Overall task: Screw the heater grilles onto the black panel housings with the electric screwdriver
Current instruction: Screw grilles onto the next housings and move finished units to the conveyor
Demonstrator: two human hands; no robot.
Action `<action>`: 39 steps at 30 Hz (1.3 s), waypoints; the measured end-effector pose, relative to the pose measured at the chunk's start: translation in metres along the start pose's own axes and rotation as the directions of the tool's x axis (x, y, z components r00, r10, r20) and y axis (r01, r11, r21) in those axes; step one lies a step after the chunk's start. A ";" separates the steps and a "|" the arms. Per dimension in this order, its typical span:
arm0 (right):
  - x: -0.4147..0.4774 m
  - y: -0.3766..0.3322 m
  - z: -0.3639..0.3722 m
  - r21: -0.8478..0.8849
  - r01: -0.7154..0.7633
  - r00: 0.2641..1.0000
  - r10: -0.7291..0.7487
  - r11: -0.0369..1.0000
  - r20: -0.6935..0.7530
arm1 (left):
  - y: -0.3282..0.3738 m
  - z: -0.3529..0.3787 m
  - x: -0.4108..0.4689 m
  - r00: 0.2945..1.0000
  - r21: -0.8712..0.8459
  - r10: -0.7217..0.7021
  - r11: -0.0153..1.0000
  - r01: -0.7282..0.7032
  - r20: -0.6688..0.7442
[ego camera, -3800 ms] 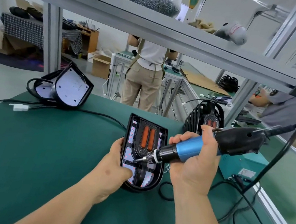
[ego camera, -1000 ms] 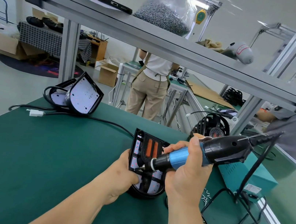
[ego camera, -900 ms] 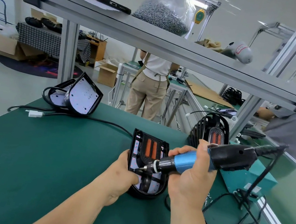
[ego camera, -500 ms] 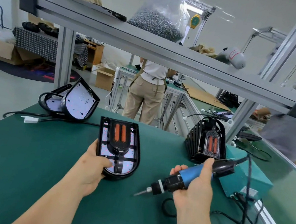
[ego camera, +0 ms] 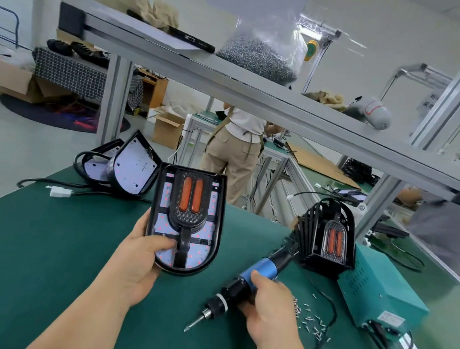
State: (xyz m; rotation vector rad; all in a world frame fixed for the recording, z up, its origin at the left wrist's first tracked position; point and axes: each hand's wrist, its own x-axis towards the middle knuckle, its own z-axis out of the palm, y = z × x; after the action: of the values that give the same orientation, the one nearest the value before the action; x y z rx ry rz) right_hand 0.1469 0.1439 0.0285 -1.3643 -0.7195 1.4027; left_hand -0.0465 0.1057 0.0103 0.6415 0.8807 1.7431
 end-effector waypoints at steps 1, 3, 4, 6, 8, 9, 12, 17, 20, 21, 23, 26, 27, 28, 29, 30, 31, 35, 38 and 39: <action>-0.001 0.001 0.003 -0.101 0.029 0.999 -0.032 0.994 -0.021 | 0.000 0.002 -0.001 1.000 -0.007 0.005 1.000 -0.005 0.020; 0.001 0.005 0.004 -0.335 0.065 0.990 -0.103 0.940 -0.096 | 0.000 0.006 -0.004 0.998 -0.017 0.018 1.000 -0.017 0.055; 0.002 0.006 0.005 -0.462 0.079 0.982 -0.150 0.883 -0.118 | -0.001 0.009 -0.005 0.997 -0.024 0.023 0.999 -0.021 0.070; 0.001 0.004 0.007 -0.683 0.136 0.969 -0.240 0.718 -0.060 | -0.004 0.013 -0.009 0.997 -0.024 0.019 1.000 -0.017 0.078; 0.001 0.002 0.012 -0.779 0.192 0.967 -0.250 0.597 0.047 | -0.012 0.015 -0.011 0.997 0.016 -0.016 1.000 0.015 0.070; 0.003 0.001 0.015 -0.802 0.209 0.967 -0.238 0.560 0.086 | -0.016 0.016 -0.011 0.997 0.036 -0.041 0.999 0.039 0.067; 0.011 0.000 0.017 -0.833 0.225 0.966 -0.226 0.506 0.123 | -0.024 0.016 -0.010 0.991 0.068 -0.105 0.993 0.100 0.083; 0.009 -0.004 0.011 -0.819 0.208 0.971 -0.213 0.534 0.108 | -0.016 0.017 -0.013 0.992 -0.023 -0.106 0.994 0.108 0.067; 0.003 -0.017 0.000 -0.879 0.247 0.956 -0.249 0.407 0.154 | -0.009 0.021 -0.018 0.993 -0.047 -0.093 0.994 0.096 0.078; 0.001 -0.022 -0.002 -0.873 0.266 0.944 -0.293 0.409 0.151 | -0.008 0.023 -0.019 0.993 -0.040 -0.081 0.996 0.084 0.086; -0.006 -0.029 -0.002 -0.716 0.359 0.918 -0.367 0.599 0.152 | -0.005 0.026 -0.019 0.994 -0.013 -0.053 0.998 0.054 0.095; -0.018 -0.021 0.019 -0.357 0.343 0.930 -0.260 0.869 0.260 | -0.003 0.033 -0.022 0.991 0.060 -0.064 0.997 0.058 0.117; -0.020 -0.014 0.025 -0.293 0.328 0.930 -0.252 0.898 0.269 | -0.003 0.033 -0.023 0.988 0.093 -0.073 0.994 0.061 0.134; -0.020 -0.008 0.029 -0.229 0.318 0.934 -0.262 0.920 0.243 | -0.002 0.034 -0.024 0.984 0.134 -0.089 0.989 0.069 0.151; -0.019 -0.004 0.031 -0.168 0.310 0.939 -0.273 0.936 0.212 | -0.001 0.033 -0.024 0.982 0.199 -0.101 0.978 0.068 0.159; -0.017 -0.001 0.032 -0.129 0.305 0.943 -0.281 0.943 0.178 | 0.000 0.031 -0.022 0.983 0.276 -0.099 0.960 0.053 0.155; -0.016 0.000 0.032 -0.105 0.297 0.947 -0.279 0.949 0.157 | 0.002 0.029 -0.017 0.988 0.340 -0.089 0.939 0.042 0.123; -0.016 -0.004 0.033 -0.117 0.305 0.943 -0.282 0.945 0.178 | 0.014 0.018 0.016 0.979 0.443 0.025 0.894 0.068 -0.200; -0.017 -0.008 0.033 -0.100 0.286 0.940 -0.259 0.953 0.223 | 0.027 0.013 0.043 0.957 0.430 -0.054 0.885 0.178 -0.285; -0.018 -0.009 0.031 -0.095 0.280 0.938 -0.250 0.955 0.241 | 0.030 0.013 0.048 0.947 0.345 -0.156 0.904 0.251 -0.281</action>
State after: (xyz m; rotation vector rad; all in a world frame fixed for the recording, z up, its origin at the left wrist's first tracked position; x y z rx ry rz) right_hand 0.1168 0.1373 0.0492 -1.1619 -1.1195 1.3230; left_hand -0.0692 0.1481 0.0428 0.5582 1.4308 1.4913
